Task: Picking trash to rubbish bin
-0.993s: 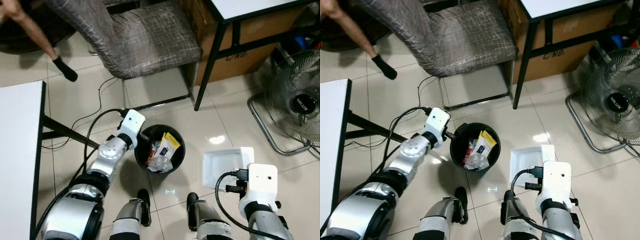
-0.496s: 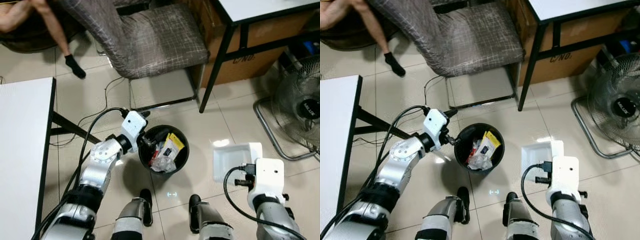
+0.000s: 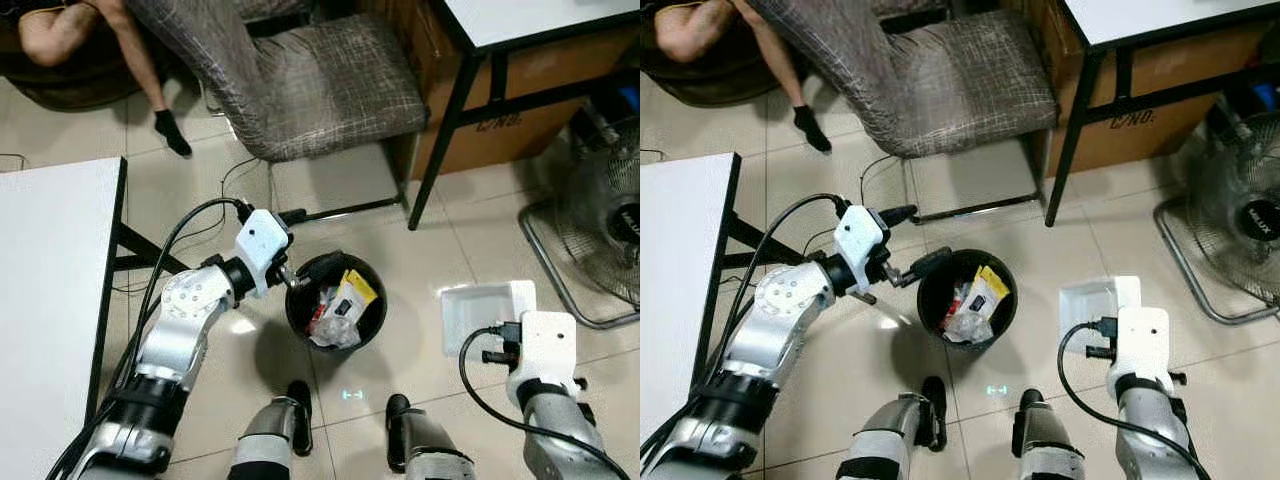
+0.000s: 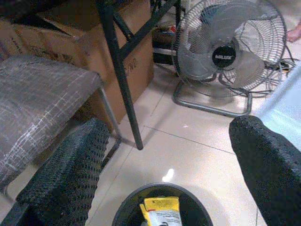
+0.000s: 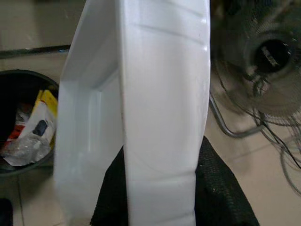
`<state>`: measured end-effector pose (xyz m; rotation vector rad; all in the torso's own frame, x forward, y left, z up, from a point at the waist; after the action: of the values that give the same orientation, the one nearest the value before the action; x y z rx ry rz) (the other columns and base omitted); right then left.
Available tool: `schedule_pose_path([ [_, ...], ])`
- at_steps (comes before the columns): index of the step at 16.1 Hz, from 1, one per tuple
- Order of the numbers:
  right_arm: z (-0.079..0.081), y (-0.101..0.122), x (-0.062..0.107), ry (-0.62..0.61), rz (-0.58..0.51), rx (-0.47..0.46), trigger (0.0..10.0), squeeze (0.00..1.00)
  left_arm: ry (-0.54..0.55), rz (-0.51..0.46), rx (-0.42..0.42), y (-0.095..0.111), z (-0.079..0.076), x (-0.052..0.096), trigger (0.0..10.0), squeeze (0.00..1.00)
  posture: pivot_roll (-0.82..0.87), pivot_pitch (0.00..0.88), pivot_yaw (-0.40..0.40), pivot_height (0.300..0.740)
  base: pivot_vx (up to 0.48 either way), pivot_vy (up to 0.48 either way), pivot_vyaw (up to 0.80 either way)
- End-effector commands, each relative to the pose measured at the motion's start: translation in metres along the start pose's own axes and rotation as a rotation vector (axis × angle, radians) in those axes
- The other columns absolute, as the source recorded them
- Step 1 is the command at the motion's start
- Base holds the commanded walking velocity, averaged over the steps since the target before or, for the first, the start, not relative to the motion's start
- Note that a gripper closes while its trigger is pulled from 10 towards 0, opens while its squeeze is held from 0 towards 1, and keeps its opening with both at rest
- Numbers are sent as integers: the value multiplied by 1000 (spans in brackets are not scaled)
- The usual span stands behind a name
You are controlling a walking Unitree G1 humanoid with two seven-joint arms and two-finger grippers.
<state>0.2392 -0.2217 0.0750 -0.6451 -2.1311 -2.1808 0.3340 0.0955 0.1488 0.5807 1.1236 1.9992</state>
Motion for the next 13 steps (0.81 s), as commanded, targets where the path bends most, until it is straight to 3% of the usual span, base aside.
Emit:
schedule_pose_path([
  [1, -8, -9, -2, -6, 24, -6, 10000, 0, -64, -9, -7, 2, -8, 6, 10000, 1000, 149, 346, 142, 740, 0, 0, 0],
  [2, -10, -10, -6, -2, 24, 2, 10000, 0, -111, -9, -28, 4, -13, 9, 10000, 937, 164, 350, 148, 740, 0, 0, 0],
  [3, -11, -10, -11, 5, 23, 12, 10000, 0, -146, 0, -69, 4, -15, 12, 10000, 659, 174, 353, 152, 740, 0, 0, 0],
  [5, -10, -7, -20, 22, 11, 31, 10000, 0, -128, 39, -119, 1, -10, 16, 10000, 0, 190, 355, 159, 740, 0, 0, 0],
  [8, -7, 1, -27, 32, -17, 27, 10000, 0, -65, 134, -189, -13, -6, 16, 10000, 0, 197, 354, 162, 740, 0, 0, 0],
  [10, 0, 5, -28, 46, -34, 15, 10000, 0, -35, 195, -170, -27, -11, 18, 10000, 0, 191, 352, 161, 740, 0, 0, 0],
  [13, 6, 2, -27, 58, -36, 11, 10000, 0, -21, 265, -205, -43, -13, 22, 10000, 0, 180, 352, 158, 740, 0, 0, 0],
])
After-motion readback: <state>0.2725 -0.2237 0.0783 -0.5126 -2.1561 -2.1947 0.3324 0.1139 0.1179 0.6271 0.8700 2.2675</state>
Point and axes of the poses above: a point about 5 cm out from each wrist's last joint towards the gripper, its own x axis pointing back from the gripper into the wrist, its own y axis along the axis of the wrist's last joint, z = x × y, the point moved 3 cm from there along -x, pointing out of the wrist towards the gripper, and after that the axes turned 12 degrees about -x, right-handed, at the moved point
